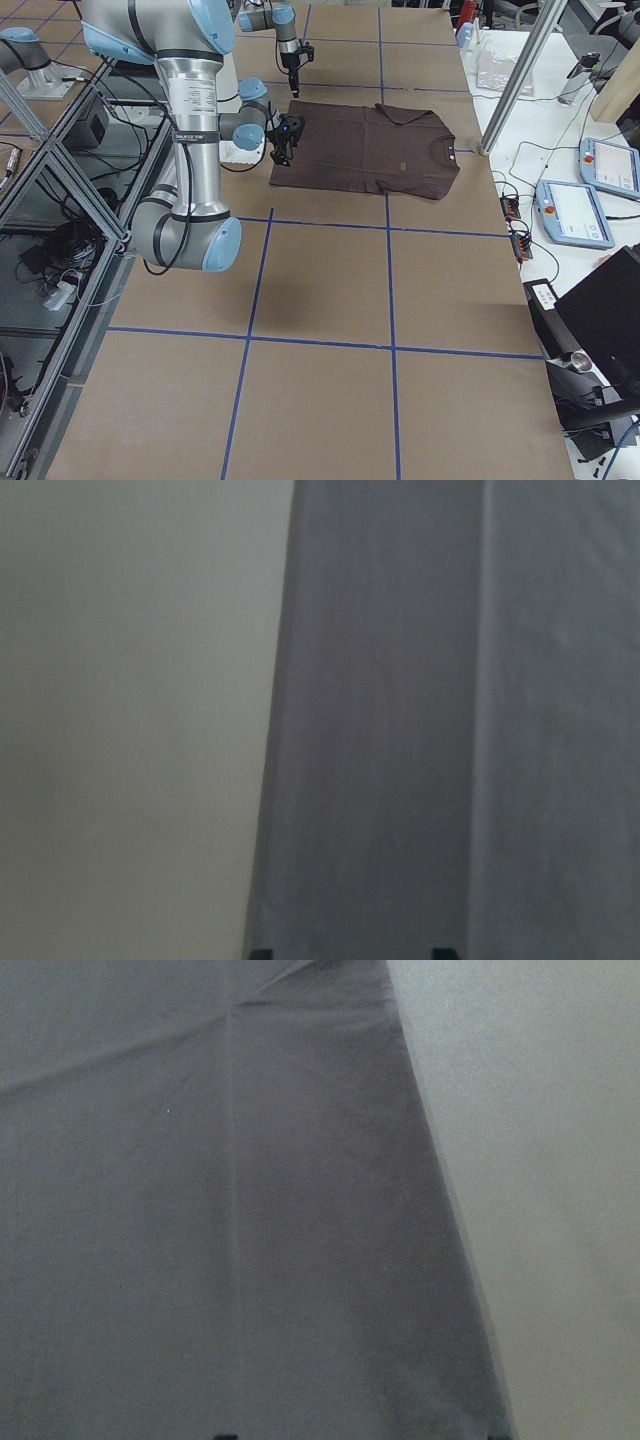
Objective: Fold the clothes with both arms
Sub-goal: 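Grasp the hem corners with both grippers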
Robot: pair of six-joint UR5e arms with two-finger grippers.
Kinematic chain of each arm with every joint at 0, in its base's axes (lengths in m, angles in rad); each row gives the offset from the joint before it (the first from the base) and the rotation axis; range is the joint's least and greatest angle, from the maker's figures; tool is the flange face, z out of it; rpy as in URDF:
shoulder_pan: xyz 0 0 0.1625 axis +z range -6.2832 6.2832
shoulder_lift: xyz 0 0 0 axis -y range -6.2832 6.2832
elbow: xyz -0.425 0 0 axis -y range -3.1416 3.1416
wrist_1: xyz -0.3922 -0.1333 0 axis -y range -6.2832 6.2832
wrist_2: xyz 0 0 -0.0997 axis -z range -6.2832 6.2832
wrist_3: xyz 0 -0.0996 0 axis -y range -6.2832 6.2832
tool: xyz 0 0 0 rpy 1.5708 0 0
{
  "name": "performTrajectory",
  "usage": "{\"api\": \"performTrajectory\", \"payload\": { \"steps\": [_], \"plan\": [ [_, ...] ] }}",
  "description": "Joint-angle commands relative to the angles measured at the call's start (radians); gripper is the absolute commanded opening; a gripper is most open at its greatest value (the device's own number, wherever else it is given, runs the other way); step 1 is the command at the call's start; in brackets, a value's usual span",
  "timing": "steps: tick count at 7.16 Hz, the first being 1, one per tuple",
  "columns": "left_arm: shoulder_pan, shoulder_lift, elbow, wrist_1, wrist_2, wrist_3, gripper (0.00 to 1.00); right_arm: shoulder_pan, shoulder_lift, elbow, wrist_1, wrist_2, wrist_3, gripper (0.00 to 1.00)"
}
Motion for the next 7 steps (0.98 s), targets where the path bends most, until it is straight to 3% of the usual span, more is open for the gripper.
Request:
{"api": "performTrajectory", "payload": {
  "steps": [1, 7],
  "plan": [
    [0.007, 0.001, 0.027, 0.001, 0.004, -0.006, 0.55, 0.000, 0.000, 0.000, 0.000, 0.000, 0.000, 0.87],
    [0.026, -0.013, 0.074, -0.001, 0.003, 0.002, 0.53, -0.002, 0.000, 0.000, 0.000, 0.000, 0.000, 0.87]
  ]
}}
